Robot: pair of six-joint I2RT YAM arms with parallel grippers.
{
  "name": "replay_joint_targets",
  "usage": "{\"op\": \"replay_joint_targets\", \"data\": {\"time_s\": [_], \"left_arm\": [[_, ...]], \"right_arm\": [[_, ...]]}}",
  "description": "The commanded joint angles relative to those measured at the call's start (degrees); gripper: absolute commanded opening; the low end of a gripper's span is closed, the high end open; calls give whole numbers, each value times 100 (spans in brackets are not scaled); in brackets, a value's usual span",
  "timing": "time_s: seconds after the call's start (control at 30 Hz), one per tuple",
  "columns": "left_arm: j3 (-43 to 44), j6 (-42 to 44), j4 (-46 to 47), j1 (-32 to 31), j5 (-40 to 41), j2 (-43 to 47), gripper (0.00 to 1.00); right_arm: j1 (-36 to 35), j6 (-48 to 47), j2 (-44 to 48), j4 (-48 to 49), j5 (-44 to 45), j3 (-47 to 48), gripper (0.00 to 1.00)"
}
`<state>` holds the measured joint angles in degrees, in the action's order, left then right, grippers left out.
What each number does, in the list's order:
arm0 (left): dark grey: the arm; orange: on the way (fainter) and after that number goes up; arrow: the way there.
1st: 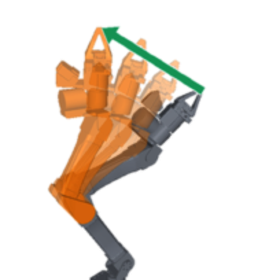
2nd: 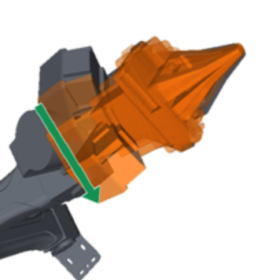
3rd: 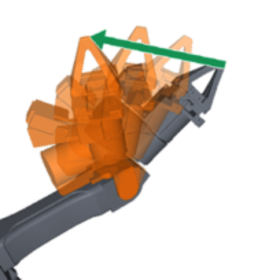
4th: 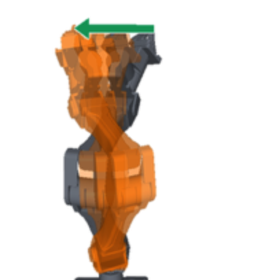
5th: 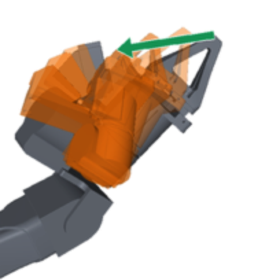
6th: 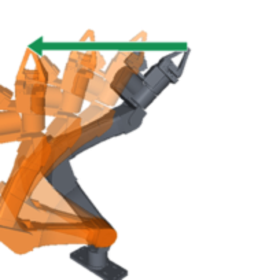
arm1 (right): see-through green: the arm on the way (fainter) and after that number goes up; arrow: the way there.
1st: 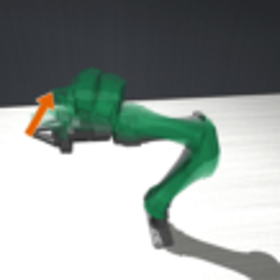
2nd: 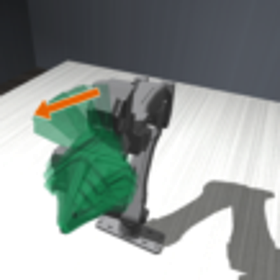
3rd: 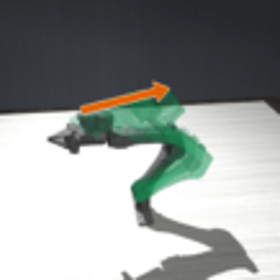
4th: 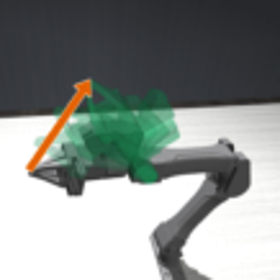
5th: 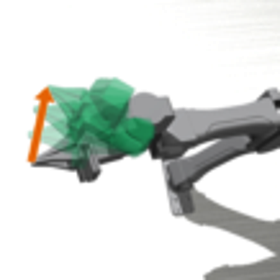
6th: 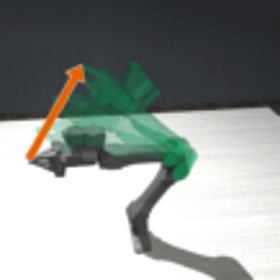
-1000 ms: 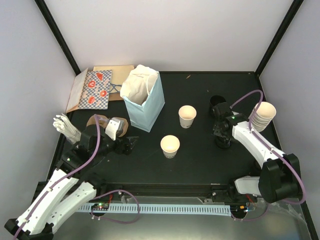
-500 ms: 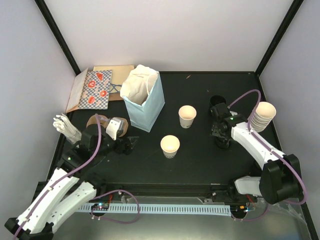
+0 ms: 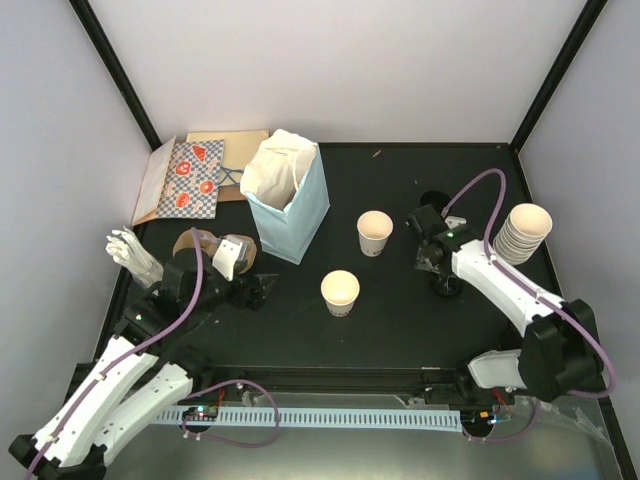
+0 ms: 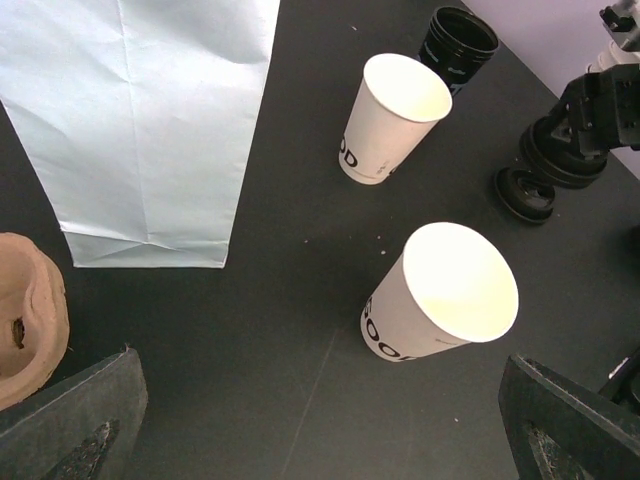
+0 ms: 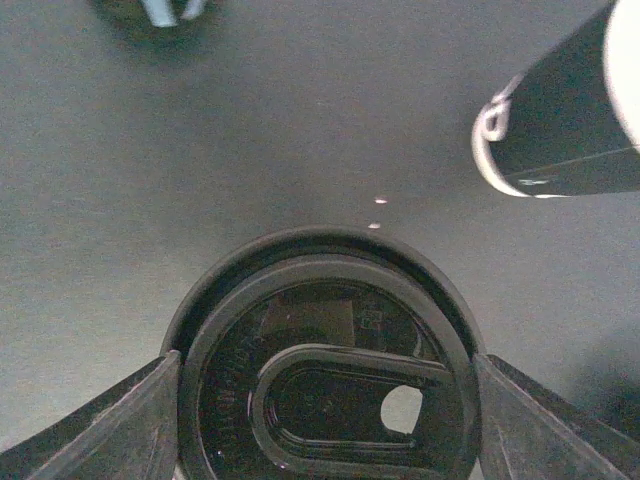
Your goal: Pack the takeout coffee
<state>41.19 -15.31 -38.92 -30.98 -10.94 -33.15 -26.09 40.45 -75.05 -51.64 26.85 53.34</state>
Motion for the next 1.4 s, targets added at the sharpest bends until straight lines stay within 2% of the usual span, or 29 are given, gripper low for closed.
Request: {"op": "replay_joint_targets", "data": {"time_s": [0.0,0.03,0.07,0.1,0.13,0.2,0.23,0.27,0.33,0.4,0.5,0.63,0.7,0.83,0.93,1.03,1.13,1.37], "left_arm": [[29,57,132,-52,-126,-60,99],[20,61,132,-63,-147,-42,99],[4,69,169,-58,-150,-29,99],[-8,84,209,-65,-127,-18,99],[-2,96,229,-60,-120,-23,99],[13,94,185,-66,-136,-66,99],[26,84,152,-65,-154,-75,99],[25,71,136,-72,-163,-63,99],[3,72,157,-70,-142,-13,99],[-5,72,184,-74,-123,22,99],[-4,96,195,-72,-172,-24,99],[16,46,198,-70,-304,-133,99],[6,-160,293,-73,-543,-148,99],[-375,-1253,1314,-166,-1700,-217,99],[-502,-1991,2170,-755,-1762,-477,99],[-102,-2020,2377,-1624,-1111,-997,99],[488,-1982,2401,-2207,-844,-1711,99],[1283,-2101,2614,-2913,-438,-3051,93]], "right_arm": [[-474,702,-396,-1022,1268,617,77],[-742,941,-366,-1076,1815,592,77],[-853,956,-331,-855,1968,460,76],[-747,760,-339,-506,1765,242,77],[-542,417,-377,-225,1122,156,77],[-47,-23,-272,396,-871,-141,77],[83,-80,-96,730,-1277,-333,76],[60,7,75,783,-1073,-401,74],[-182,102,289,598,-106,-355,73],[-181,112,244,276,234,-166,73],[92,-348,336,593,-1076,-237,73],[113,-207,566,325,-769,-188,71],[115,-259,668,321,-1097,-125,72],[113,-264,929,200,-1507,-17,72],[114,-208,1031,38,-1503,86,72],[119,-150,1171,-1,-1477,56,73],[125,-76,1300,-107,-1328,64,73],[342,139,1704,-225,-1134,-132,72]]}}
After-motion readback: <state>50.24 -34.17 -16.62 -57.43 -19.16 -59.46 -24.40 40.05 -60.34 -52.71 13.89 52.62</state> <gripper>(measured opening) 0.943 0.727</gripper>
